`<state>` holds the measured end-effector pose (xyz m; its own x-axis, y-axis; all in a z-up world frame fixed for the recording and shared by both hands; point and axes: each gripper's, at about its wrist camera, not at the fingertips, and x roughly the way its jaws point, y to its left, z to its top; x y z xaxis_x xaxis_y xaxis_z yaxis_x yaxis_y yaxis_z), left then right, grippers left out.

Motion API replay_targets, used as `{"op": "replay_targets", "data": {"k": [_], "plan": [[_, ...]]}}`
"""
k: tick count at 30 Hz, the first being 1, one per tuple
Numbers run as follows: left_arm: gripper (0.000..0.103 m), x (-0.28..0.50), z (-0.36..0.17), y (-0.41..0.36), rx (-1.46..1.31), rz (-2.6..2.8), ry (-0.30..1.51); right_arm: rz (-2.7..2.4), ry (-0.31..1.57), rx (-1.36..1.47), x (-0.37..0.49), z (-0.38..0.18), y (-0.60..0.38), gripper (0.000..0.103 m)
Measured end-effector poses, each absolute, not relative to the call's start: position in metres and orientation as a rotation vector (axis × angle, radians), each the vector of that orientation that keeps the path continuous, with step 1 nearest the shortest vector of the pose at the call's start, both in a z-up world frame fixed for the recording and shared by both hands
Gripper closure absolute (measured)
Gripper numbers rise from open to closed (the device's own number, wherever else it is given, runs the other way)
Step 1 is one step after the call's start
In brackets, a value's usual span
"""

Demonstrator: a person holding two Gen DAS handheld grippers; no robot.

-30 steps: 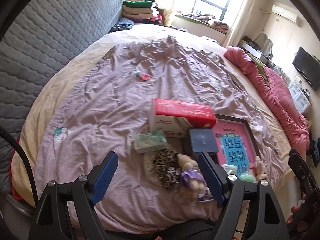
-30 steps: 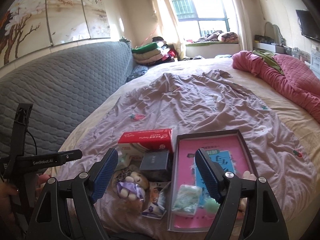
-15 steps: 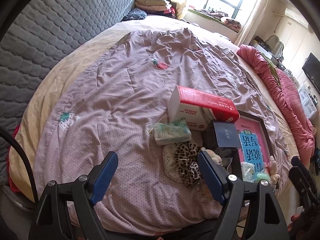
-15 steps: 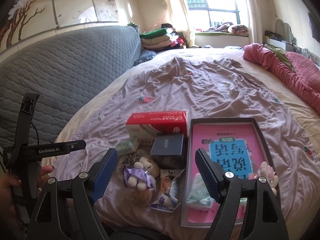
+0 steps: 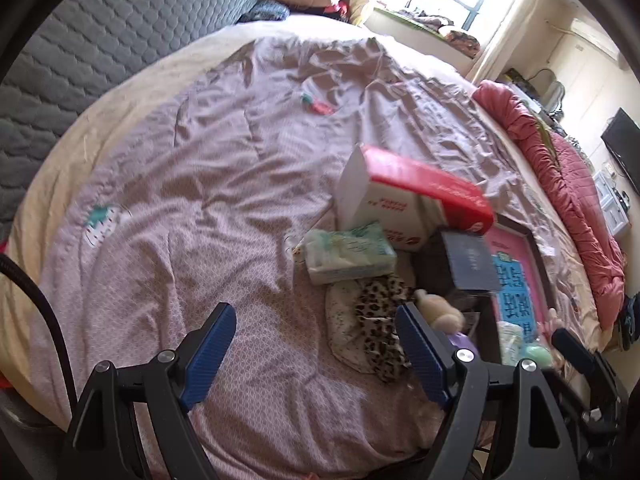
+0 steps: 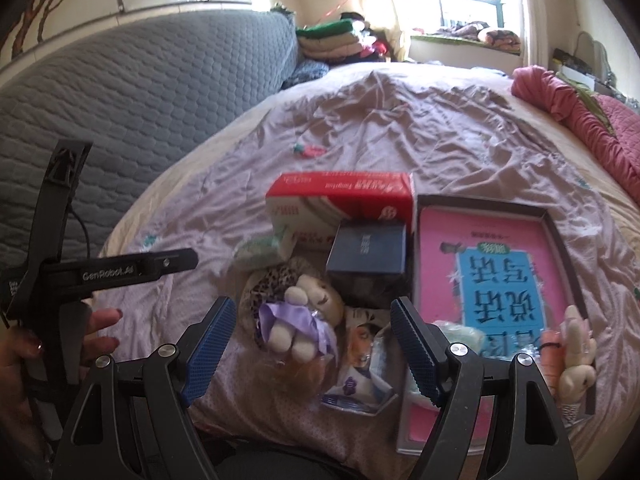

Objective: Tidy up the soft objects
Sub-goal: 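Move both tools back toward the pile of items beside the tray, then grasp the purple-dressed plush bear with the right gripper while the left grasps the white wipes pack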

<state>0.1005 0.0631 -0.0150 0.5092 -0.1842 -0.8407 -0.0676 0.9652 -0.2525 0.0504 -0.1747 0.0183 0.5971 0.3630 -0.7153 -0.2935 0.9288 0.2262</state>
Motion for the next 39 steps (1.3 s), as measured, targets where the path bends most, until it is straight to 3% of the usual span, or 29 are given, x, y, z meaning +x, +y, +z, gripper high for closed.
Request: {"op": "replay_targets", "data": {"k": [32,34,37,39], "plan": [[0.023,0.181,-0.089,0.066,-0.440,-0.153,1.090,0.391,1.047,0.129,0.102,-0.059,-0.147,0.023],[0.023,0.183,-0.091,0.067,-0.455,-0.159,1.087,0.395,1.046,0.125,0.104,-0.060,-0.145,0.027],[0.024,0.185,-0.094,0.067,-0.461,-0.160,1.079,0.405,1.045,0.142,0.108,-0.064,-0.145,0.044],[0.026,0.186,-0.095,0.066,-0.462,-0.166,1.076,0.402,1.053,0.154,0.111,-0.068,-0.146,0.049]]}}
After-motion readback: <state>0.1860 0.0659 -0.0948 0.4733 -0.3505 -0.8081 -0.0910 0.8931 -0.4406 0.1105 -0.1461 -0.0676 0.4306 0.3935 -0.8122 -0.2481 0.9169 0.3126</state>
